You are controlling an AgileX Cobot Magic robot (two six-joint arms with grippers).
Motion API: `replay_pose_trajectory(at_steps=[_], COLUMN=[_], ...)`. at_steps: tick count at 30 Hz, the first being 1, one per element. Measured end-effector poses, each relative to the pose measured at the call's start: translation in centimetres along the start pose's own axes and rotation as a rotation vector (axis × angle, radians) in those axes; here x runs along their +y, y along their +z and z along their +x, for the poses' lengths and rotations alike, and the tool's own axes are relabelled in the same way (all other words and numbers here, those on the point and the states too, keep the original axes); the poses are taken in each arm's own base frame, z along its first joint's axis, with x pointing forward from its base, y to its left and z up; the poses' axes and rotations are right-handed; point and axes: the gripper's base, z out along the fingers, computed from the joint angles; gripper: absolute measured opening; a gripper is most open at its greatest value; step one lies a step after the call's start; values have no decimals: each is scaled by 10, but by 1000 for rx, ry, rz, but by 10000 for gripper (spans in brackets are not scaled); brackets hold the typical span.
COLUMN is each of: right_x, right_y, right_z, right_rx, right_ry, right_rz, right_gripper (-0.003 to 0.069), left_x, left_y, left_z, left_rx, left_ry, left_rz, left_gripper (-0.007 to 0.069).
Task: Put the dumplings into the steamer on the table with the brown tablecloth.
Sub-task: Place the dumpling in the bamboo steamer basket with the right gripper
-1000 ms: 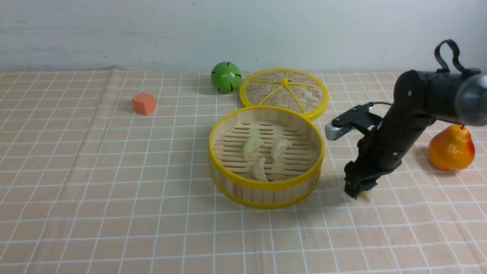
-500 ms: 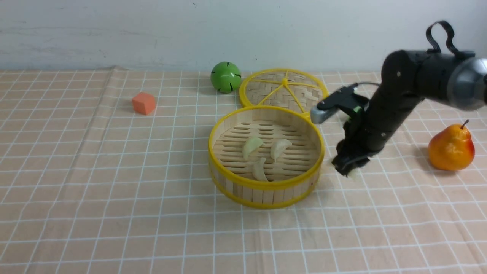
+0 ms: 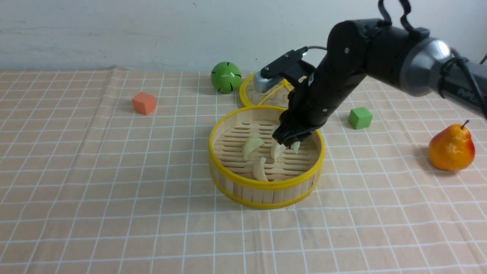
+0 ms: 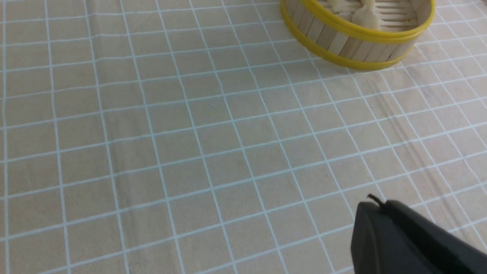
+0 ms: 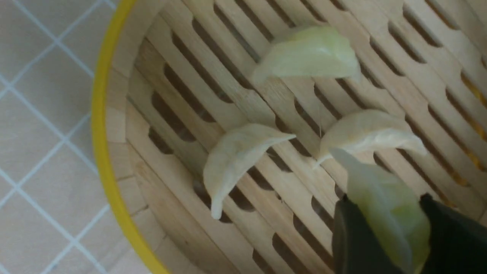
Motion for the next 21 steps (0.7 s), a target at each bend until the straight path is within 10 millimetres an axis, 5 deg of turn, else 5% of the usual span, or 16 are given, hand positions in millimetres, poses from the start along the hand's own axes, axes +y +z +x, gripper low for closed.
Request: replay_pose_trajectory(at_steps=[11,17,21], right_x=[-4,-2,-1], right_y=[44,37,8], right_z=[16,16,6], right_rx=[124,155,183], right_ry=[29,31,45], right_rz=[-5,-17,-32], right_gripper=[221,335,384], left_x=[1,1,1], left_y=[0,0,0], left_z=[2,2,2], left_rx=[21,22,21], left_ry=[0,2,2], left_rz=[-8,-12,-12], left_gripper=[-11,-9,-6])
